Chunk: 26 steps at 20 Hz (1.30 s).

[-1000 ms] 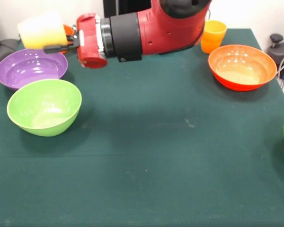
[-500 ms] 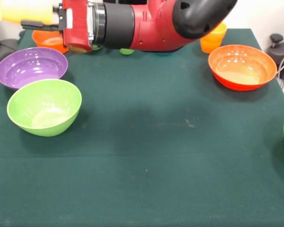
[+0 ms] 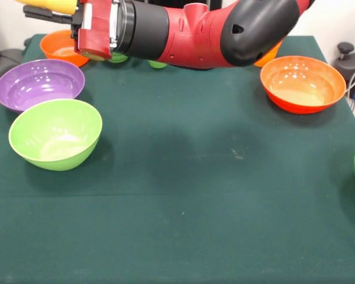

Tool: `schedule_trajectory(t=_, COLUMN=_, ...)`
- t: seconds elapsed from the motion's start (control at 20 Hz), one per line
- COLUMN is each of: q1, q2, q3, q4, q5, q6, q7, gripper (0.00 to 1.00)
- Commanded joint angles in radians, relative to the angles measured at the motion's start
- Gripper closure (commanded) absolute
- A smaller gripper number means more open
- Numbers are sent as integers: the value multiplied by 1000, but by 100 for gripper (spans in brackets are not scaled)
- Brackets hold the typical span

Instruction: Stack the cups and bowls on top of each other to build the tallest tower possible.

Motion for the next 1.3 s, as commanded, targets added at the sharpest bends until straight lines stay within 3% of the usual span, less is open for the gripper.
schedule_trajectory(t=0.05, q1=-26, q2=37, q3=82, q4=-118, q5=32, q6=-9, q7=182, gripper=100)
schedule_trajectory(t=0.6, q1=-36, q2=74, q3=77, q4=-119, q5=1, q6=-34, q7=161, gripper=100)
schedule_trajectory(t=0.85, q1=-55, q2=42, q3=146, q4=-130, q5=72, q6=-84, q7=167, gripper=100)
schedule_trajectory(t=0.95, q1=-45, q2=70, q3=113, q4=-153, q5=58, q6=-4, q7=117, gripper=100)
schedule_trajectory(t=1.05, q1=-43, q2=72, q3=118, q4=-160, q5=71, q6=10, q7=114, gripper=100)
schedule_trajectory(t=1.15, q1=-50, q2=25, q3=193, q4=-132, q5=123, q6=-106, q7=177, gripper=100)
schedule_trajectory(t=1.2, q1=-62, q2=-28, q3=266, q4=-99, q5=166, q6=-226, q7=204, gripper=100)
schedule_trajectory(t=1.3, q1=-140, q2=-217, q3=529, q4=15, q5=305, q6=-463, q7=58, gripper=100)
